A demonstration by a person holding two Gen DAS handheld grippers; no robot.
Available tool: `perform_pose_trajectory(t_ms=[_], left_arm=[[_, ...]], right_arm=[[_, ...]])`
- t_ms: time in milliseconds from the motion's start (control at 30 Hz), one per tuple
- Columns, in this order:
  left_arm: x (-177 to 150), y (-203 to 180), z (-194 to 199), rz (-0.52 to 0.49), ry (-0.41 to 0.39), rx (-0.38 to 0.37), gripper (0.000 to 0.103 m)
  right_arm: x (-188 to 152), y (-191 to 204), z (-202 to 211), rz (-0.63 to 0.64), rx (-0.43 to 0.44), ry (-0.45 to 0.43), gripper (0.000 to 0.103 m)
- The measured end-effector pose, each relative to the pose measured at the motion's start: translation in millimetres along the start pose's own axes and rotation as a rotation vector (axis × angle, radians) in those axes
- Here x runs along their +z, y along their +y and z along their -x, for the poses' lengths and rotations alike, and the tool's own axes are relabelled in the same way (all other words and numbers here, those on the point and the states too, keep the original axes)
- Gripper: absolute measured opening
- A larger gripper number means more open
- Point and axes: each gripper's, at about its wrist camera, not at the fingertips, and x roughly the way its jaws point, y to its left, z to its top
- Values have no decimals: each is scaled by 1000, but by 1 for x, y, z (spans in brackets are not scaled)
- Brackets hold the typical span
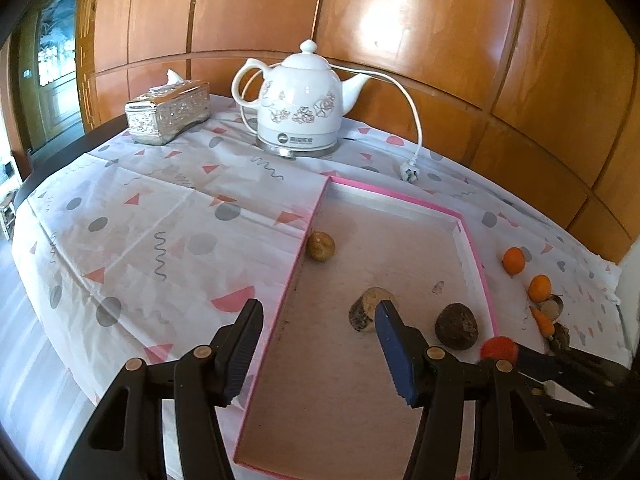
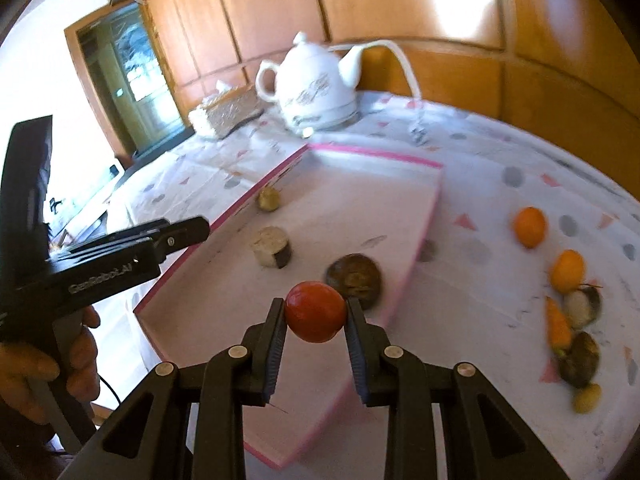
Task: Organize fruits
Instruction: 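Lower the tomato into the pink tray and open the right tool, then grasp the second yellow potato with the right tool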
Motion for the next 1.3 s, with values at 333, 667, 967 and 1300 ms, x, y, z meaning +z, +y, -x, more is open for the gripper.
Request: perform_pose_trajectory(t_ms=[333,667,967,1300], left_arm=[[-6,-2,-1,-16,12,0,59],[-11,-19,4,-61,9,-21,59],[-15,-35,5,-110,19,-36,59],[-18,-59,8,-174,25,-87,59]], right_arm=[[-1,1,-13,-30,-40,0,59],[-13,-18,18,-119,-99,-81,61],[-32,-61,47,-228,-181,-125,61],[-59,-117,82,-329,-332,-151,61]])
